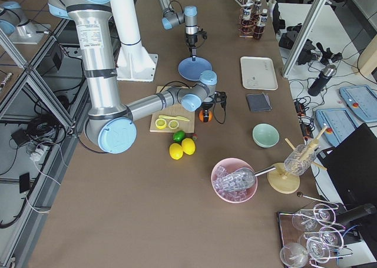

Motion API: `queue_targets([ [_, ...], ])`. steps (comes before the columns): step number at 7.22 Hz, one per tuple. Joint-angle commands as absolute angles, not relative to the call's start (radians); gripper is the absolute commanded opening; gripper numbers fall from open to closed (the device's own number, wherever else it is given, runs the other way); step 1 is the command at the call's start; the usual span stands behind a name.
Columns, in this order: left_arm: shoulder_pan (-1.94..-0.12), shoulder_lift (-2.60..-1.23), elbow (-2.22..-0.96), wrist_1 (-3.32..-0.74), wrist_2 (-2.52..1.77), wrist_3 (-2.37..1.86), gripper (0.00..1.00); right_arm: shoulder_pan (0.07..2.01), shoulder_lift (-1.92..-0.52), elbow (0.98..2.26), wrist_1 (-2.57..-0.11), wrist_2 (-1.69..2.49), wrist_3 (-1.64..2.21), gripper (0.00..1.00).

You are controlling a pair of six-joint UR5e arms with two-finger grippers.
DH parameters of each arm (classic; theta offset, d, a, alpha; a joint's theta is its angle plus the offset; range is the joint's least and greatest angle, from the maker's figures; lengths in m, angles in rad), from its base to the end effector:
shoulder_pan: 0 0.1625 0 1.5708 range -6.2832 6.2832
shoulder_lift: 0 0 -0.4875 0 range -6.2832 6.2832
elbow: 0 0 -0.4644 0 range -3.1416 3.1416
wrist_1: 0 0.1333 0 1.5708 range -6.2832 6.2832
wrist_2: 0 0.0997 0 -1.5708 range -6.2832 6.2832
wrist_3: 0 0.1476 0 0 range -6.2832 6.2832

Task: Pick orange to plate
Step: 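Lower the right gripper onto the orange and close it, then lift the orange toward the plate with right gripper while left releases plate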

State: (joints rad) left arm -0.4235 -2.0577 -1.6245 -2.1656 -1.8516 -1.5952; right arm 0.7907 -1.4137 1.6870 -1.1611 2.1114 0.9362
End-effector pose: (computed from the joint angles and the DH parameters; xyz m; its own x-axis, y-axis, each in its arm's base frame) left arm 0.6885 -0.4117 0.3238 0.3803 -0.1972 -0.9036 0.1751 0.9747 -0.1390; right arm -0.4380 -0.5242 0.5539 0.6653 -0.0504 0.7449 0.0166 0.9985 0.0527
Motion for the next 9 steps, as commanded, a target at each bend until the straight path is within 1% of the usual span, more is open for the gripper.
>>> queue_targets([
  [1,-0.423,-2.056,-1.624,-2.166,-1.852,-1.595,0.97,0.801,-1.411,1.700,-1.178,2.132,0.936,0.00],
  [2,-0.423,-2.056,-1.624,-2.166,-1.852,-1.595,0.97,0.802,-1.410,1.704,-1.181,2.132,0.936,0.00],
  [3,-0.425,-2.054,-1.628,-2.166,-1.852,-1.594,0.97,0.802,-1.370,1.732,-1.225,2.129,0.949,0.00],
  [4,-0.437,-2.045,-1.649,-2.164,-1.856,-1.594,0.97,0.778,-1.289,1.799,-1.344,2.119,1.000,0.00],
  [5,-0.471,-1.989,-1.701,-2.161,-1.871,-1.588,0.97,0.714,-1.190,1.842,-1.438,2.090,1.122,0.00],
  [6,-0.567,-1.929,-1.718,-2.152,-1.991,-1.580,0.97,0.616,-1.098,1.841,-1.460,2.018,1.250,0.00],
  [7,-0.659,-1.861,-1.736,-2.155,-2.078,-1.477,0.97,0.518,-1.022,1.818,-1.465,1.950,1.349,0.00],
  [8,-0.685,-1.765,-1.776,-2.157,-2.098,-1.380,0.97,0.447,-0.944,1.768,-1.474,1.877,1.414,0.00],
  [9,-0.722,-1.722,-1.776,-2.158,-2.114,-1.299,0.97,0.407,-0.881,1.685,-1.467,1.827,1.433,0.00],
])
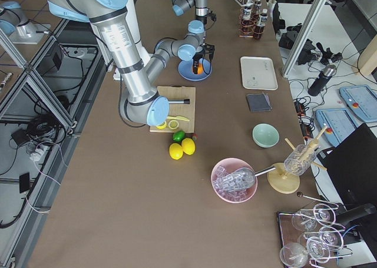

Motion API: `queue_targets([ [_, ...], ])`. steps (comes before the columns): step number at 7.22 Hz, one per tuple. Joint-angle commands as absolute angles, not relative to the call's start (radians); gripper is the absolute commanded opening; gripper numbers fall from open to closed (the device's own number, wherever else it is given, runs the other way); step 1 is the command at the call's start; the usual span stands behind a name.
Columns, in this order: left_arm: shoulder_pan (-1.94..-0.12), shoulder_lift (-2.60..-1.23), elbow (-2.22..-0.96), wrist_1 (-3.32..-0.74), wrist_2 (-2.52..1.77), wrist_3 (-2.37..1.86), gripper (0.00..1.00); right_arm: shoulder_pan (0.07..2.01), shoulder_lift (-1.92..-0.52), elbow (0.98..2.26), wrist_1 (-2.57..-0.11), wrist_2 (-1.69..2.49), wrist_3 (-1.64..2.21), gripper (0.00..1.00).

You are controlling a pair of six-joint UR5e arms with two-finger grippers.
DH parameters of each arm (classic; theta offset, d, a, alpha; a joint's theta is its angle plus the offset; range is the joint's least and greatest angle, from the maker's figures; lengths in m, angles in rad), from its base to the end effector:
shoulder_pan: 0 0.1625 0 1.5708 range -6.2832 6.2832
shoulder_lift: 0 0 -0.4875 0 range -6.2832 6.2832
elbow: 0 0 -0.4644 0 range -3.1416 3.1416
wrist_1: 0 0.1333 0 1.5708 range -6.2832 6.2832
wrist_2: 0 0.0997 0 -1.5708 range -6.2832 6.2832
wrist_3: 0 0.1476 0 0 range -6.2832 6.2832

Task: Pick orange to plate
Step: 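Lift the orange toward the plate with right gripper while left releases plate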

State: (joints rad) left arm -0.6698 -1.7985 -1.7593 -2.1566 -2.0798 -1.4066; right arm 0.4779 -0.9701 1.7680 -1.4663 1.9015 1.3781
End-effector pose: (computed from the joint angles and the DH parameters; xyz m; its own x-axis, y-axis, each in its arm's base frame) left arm 0.5084 -0.4809 0.4351 0.4526 -0.1763 -0.8741 0.1483 0.9815 -0.1212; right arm -0.6455 -0.4305 0.2405 0.5801 0.0965 0.8088 -0.0995 0.9939 -0.0472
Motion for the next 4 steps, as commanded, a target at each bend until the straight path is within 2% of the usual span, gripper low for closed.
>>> queue_targets([
  [1,-0.748,-1.709,-1.779,-2.161,-2.140,-1.286,0.97,0.390,-0.871,1.665,-1.462,1.818,1.433,0.00],
  [4,-0.756,-1.707,-1.801,-2.157,-2.151,-1.292,0.97,0.379,-0.879,1.635,-1.457,1.818,1.428,0.00],
])
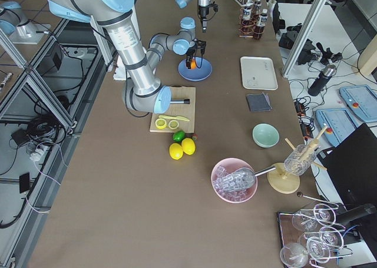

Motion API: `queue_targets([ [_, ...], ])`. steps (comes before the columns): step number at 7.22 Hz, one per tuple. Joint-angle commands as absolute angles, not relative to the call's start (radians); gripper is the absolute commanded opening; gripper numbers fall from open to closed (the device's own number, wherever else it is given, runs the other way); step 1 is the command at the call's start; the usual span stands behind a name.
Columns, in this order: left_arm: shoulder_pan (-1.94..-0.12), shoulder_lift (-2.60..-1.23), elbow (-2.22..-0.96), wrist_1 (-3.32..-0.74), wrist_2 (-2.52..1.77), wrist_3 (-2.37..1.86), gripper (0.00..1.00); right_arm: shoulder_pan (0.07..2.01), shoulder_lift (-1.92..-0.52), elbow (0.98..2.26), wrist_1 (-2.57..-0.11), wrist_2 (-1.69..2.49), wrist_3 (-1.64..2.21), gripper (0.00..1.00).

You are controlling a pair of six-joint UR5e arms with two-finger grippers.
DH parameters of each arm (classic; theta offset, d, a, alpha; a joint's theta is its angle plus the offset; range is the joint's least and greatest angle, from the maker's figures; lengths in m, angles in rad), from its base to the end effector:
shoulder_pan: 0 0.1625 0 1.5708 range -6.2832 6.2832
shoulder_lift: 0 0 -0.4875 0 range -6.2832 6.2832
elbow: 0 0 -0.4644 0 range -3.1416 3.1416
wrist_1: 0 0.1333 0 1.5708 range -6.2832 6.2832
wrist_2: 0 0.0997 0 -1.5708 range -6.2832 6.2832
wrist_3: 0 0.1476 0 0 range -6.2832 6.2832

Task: Pick orange to plate
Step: 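Lower the orange onto the blue plate and open the right gripper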

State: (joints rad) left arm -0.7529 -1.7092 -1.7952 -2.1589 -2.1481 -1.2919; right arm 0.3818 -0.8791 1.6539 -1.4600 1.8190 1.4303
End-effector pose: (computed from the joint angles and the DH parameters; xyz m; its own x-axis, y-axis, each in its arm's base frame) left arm 0.4456 -0.4898 0.4712 0.4760 -0.1299 -0.8698 0.1225 0.9892 -0.0807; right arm -0.7217 -0.3943 0.2264 0.6073 0.0976 0.7884 -0.1006 0.9939 -0.0455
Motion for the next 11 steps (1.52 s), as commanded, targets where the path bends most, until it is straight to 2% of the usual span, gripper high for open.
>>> queue_targets([
  [1,-0.756,-1.707,-1.802,-2.157,-2.151,-1.293,0.97,0.379,-0.871,1.623,-1.456,1.818,1.425,0.00],
  [3,-0.756,-1.707,-1.799,-2.157,-2.151,-1.293,0.97,0.380,-0.873,1.620,-1.457,1.816,1.425,0.01],
  [4,-0.756,-1.707,-1.801,-2.157,-2.151,-1.293,0.97,0.380,-0.877,1.620,-1.457,1.816,1.425,0.22],
  [5,-0.756,-1.707,-1.801,-2.157,-2.149,-1.298,0.97,0.382,-0.876,1.615,-1.456,1.813,1.427,0.51],
  [6,-0.756,-1.709,-1.804,-2.157,-2.149,-1.307,0.97,0.382,-0.879,1.606,-1.454,1.806,1.427,0.99],
  [9,-0.756,-1.718,-1.825,-2.152,-2.163,-1.315,0.97,0.463,-0.885,1.662,-1.469,1.857,1.414,1.00],
  [10,-0.776,-1.715,-1.841,-2.140,-2.181,-1.313,0.97,0.573,-0.928,1.728,-1.497,1.994,1.401,1.00],
  [11,-0.870,-1.713,-1.838,-2.132,-2.265,-1.293,0.97,0.671,-1.031,1.834,-1.534,2.076,1.278,1.00],
])
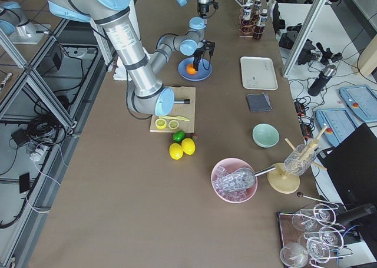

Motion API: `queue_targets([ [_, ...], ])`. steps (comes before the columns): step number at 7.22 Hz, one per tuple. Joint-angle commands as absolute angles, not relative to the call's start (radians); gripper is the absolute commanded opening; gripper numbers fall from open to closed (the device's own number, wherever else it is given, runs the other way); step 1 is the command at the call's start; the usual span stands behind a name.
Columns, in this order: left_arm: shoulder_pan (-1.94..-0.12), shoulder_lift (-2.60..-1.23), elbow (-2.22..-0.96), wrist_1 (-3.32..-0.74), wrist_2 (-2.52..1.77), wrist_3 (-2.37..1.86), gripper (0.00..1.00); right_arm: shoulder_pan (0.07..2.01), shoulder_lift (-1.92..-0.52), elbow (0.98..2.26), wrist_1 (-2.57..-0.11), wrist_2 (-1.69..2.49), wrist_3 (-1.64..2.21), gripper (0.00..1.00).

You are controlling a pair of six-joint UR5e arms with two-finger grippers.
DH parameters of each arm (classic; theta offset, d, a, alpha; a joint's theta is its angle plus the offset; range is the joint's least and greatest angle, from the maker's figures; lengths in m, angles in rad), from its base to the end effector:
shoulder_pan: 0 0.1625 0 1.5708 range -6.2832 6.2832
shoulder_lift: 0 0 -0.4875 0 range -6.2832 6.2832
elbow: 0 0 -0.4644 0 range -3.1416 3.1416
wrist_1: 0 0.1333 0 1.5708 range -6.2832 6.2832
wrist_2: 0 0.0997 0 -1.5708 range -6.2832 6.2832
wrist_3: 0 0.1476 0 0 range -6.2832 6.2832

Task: Pick orange to plate

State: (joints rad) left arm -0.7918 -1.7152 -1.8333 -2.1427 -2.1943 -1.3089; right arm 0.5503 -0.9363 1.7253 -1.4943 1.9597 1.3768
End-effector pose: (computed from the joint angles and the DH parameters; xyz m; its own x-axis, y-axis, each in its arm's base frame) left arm 0.4243 -0.4969 0.4453 0.4401 -0.1466 -0.8859 0.1277 0.9868 -0.0998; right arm -0.6285 -0.4763 0.2382 0.5880 0.1515 0.7945 -0.1268 0.9874 -0.0944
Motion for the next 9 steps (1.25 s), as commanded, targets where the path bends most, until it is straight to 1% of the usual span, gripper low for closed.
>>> queue_targets([
  [1,-0.982,-1.692,-1.835,-2.132,-2.355,-1.191,0.97,0.728,-1.158,1.904,-1.540,2.088,1.120,1.00],
  [3,-1.118,-1.558,-1.826,-2.132,-2.396,-0.935,0.97,0.927,-1.355,1.908,-1.528,2.193,0.741,1.00],
  [5,-1.254,-1.472,-1.767,-2.132,-2.396,-0.676,0.97,1.168,-1.536,1.881,-1.532,2.267,0.288,1.00],
  [6,-1.326,-1.457,-1.726,-2.120,-2.395,-0.520,0.97,1.298,-1.590,1.820,-1.532,2.288,0.067,1.00],
  [7,-1.403,-1.459,-1.712,-2.035,-2.395,-0.359,0.97,1.413,-1.592,1.716,-1.534,2.331,-0.138,1.00],
  [8,-1.466,-1.460,-1.724,-1.923,-2.396,-0.219,0.97,1.472,-1.591,1.653,-1.529,2.356,-0.238,1.00],
  [9,-1.492,-1.465,-1.756,-1.832,-2.395,-0.177,0.97,1.485,-1.603,1.646,-1.529,2.355,-0.250,1.00],
])
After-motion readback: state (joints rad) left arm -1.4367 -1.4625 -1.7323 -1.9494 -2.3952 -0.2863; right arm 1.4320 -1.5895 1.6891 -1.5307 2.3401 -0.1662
